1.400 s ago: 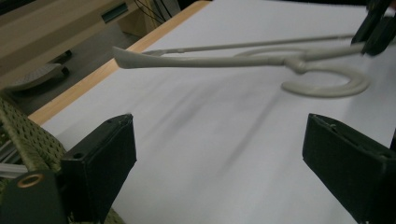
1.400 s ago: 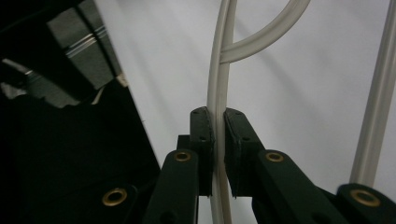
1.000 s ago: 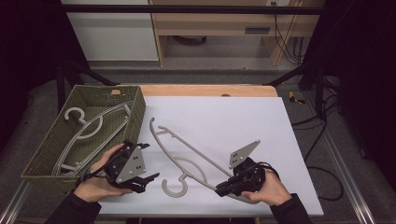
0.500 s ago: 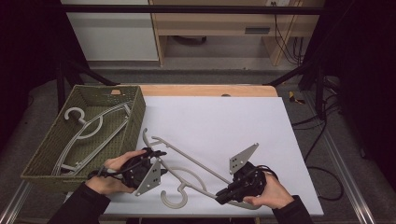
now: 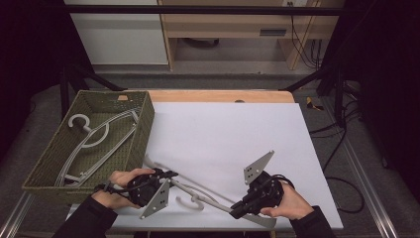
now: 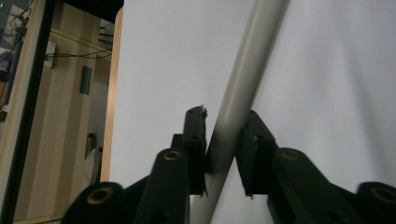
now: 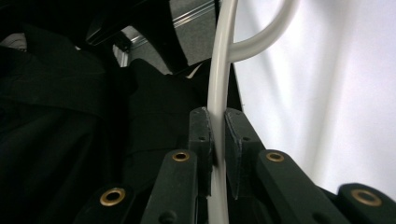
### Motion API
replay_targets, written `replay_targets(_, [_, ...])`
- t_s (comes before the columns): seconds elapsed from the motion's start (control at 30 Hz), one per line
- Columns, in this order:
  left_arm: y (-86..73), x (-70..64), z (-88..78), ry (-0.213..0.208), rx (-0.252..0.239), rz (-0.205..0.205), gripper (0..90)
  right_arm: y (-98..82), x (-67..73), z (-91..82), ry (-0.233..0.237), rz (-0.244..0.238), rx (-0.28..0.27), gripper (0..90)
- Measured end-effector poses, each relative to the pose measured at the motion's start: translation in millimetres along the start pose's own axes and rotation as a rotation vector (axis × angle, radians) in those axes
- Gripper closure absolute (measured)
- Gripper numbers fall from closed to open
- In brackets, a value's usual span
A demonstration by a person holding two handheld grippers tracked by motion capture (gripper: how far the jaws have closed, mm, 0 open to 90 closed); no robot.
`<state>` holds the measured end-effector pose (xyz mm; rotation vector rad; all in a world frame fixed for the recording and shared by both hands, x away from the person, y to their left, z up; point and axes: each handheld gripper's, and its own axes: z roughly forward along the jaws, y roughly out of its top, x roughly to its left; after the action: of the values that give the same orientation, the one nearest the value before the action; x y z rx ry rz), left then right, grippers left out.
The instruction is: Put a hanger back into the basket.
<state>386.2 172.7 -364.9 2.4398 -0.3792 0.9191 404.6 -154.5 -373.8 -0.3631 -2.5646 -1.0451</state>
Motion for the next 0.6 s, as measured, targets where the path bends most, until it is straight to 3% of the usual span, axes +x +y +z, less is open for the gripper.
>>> replay_targets(0.07, [1.0, -0.1, -1.9, -0.022, 0.001, -0.002, 81.4, -1.2, -3.0, -1.2, -0.002, 0.031, 0.006, 78.5])
replay_targets(0.13, [2.5, -3.0, -0.1, -0.026, 0.026, -0.001, 82.0, -2.6, -4.7, -2.0, -0.004, 0.017, -0.011, 80.1])
replay_targets(0.17, [2.5, -2.1, 0.4, -0.046, 0.029, -0.02, 82.2, -3.0, -5.1, -3.2, -0.005, 0.015, -0.026, 79.7])
replay_targets(0.23, [2.9, -1.5, 0.3, -0.044, 0.032, -0.035, 82.4, -3.5, -6.0, -5.3, -0.011, 0.023, -0.038, 79.6])
replay_targets(0.43, [7.7, 4.3, -0.1, -0.078, 0.058, -0.129, 82.6, -4.5, -5.2, -16.0, -0.089, 0.021, -0.081, 79.2])
replay_targets(0.6, [10.2, 7.4, -1.3, -0.076, 0.064, -0.226, 82.7, -6.5, -4.8, -27.9, -0.177, 0.024, -0.177, 76.1])
